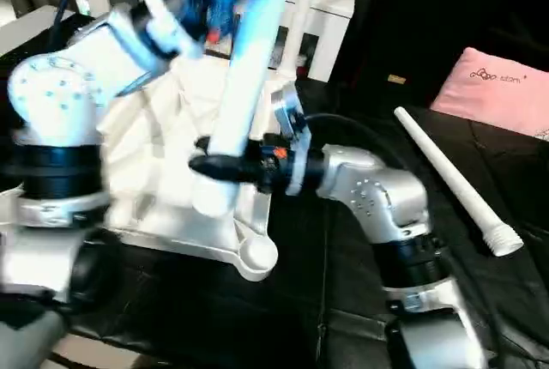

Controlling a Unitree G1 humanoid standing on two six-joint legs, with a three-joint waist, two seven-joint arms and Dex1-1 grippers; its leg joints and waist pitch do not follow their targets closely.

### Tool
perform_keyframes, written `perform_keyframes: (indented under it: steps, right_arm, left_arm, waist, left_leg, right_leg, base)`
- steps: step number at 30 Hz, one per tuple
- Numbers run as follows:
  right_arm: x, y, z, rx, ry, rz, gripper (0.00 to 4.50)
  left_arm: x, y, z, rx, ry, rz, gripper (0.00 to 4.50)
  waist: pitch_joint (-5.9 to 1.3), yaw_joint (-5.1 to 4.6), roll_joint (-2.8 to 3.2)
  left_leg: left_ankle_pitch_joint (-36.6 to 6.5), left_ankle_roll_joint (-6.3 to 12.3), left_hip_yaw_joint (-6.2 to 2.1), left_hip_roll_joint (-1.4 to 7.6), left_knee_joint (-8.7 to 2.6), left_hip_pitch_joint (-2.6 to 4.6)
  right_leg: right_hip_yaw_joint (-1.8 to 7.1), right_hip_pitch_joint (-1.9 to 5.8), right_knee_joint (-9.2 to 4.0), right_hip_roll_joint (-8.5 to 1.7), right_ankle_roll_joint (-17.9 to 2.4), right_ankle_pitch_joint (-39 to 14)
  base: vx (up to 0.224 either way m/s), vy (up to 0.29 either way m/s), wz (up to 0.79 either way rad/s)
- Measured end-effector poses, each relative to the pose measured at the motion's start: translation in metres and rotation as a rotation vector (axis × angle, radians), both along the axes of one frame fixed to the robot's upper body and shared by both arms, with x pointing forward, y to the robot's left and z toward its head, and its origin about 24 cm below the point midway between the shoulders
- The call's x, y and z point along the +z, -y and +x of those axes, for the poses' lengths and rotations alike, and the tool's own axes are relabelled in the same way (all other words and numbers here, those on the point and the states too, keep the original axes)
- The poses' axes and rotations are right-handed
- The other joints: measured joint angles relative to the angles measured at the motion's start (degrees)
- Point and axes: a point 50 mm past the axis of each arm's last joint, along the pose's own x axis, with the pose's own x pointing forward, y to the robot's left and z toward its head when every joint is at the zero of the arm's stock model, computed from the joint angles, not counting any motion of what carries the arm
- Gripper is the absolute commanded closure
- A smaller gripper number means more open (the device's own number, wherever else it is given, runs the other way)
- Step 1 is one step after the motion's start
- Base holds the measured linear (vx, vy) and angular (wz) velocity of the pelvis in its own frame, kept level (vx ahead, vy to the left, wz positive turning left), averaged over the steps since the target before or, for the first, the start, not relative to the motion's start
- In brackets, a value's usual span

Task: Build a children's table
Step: Pick table leg

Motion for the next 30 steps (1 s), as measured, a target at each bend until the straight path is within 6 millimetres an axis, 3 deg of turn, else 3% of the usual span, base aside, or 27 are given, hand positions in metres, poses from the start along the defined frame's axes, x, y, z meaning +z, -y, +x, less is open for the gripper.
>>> perform_keyframes:
  steps: [4, 11, 16, 21, 25, 30]
  right_arm:
    - [0.002, 0.0, 0.005, -0.075, -0.011, 0.051, 2.57]
    - [0.006, 0.001, 0.011, -0.168, -0.004, 0.096, 2.57]
    - [0.003, 0.006, 0.016, -0.247, 0.05, 0.032, 2.57]
    - [-0.008, 0.0, 0.015, -0.298, 0.117, -0.076, 2.57]
    - [-0.02, -0.006, 0.014, -0.323, 0.18, -0.196, 2.57]
    - [-0.02, -0.006, 0.016, -0.366, 0.215, -0.207, 2.57]
  left_arm:
    - [0.017, -0.015, 0.001, 0.048, -0.015, -0.189, 0.45]
    - [0.015, -0.033, 0.002, 0.129, -0.024, -0.222, 0.01]
    - [-0.008, -0.058, 0.017, 0.437, -0.042, 0.014, 0.0]
    - [-0.05, -0.071, 0.029, 0.653, -0.1, 0.312, 0.0]
    - [-0.067, -0.061, 0.027, 0.673, -0.076, 0.464, 0.0]
    - [-0.061, -0.033, 0.014, 0.594, 0.029, 0.517, 0.0]
  waist:
    - [0.0, -0.05, 0.0]
    - [-0.01, -0.04, -0.01]
    - [0.01, -0.19, 0.01]
    - [0.0, -0.11, 0.0]
    - [0.0, -0.09, -0.01]
    - [0.0, -0.29, 0.0]
  left_leg:
    - [0.01, 0.02, 0.0, 0.01, -0.01, 0.02]
    - [0.06, -0.05, 0.0, 0.0, 0.0, -0.01]
    - [0.14, -0.2, -0.01, 0.01, -0.08, 0.03]
    - [0.16, -0.22, -0.01, 0.0, -0.08, -0.02]
    - [0.16, -0.23, -0.01, 0.0, -0.08, -0.06]
    - [0.17, -0.24, 0.01, 0.0, -0.09, -0.02]
  right_leg:
    - [-0.01, 0.01, 0.01, 0.0, -0.01, 0.03]
    - [-0.01, 0.0, -0.02, -0.01, 0.01, 0.04]
    - [-0.01, -0.01, -0.02, 0.0, 0.13, 0.1]
    - [-0.01, -0.01, -0.08, -0.02, 0.18, 0.12]
    - [-0.02, -0.03, -0.07, -0.02, 0.18, 0.13]
    - [-0.01, -0.04, -0.04, -0.02, 0.17, 0.13]
  base:
    - [0.0, 0.0, 0.0]
    - [0.0, 0.0, 0.0]
    - [0.0, 0.0, 0.0]
    - [0.0, 0.0, 0.0]
    - [0.0, 0.0, 0.0]
    - [0.0, 0.0, 0.0]
